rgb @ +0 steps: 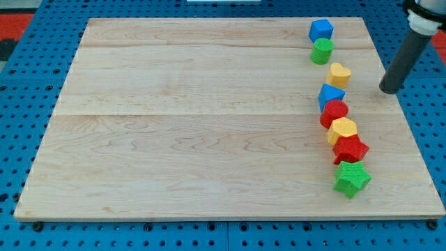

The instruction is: Separate the blue cube from the green circle

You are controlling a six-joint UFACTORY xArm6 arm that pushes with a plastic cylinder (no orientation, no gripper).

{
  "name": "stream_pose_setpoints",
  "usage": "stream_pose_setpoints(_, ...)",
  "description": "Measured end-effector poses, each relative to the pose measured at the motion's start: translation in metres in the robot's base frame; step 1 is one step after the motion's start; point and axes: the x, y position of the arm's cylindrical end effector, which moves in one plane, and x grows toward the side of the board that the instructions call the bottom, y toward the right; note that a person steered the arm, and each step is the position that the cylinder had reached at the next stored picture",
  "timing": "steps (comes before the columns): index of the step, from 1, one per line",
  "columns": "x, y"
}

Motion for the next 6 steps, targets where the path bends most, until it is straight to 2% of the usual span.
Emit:
stream_pose_setpoints(1,-0.051,-0.017)
stream_pose_setpoints(2,-0.087,0.015)
stream_pose_setpoints(3,-0.127,-0.006)
stream_pose_setpoints(4,-0.14,-0.022)
stream_pose_setpoints(5,-0.156,-0.073)
stream_pose_setpoints(6,-0.15,-0.147)
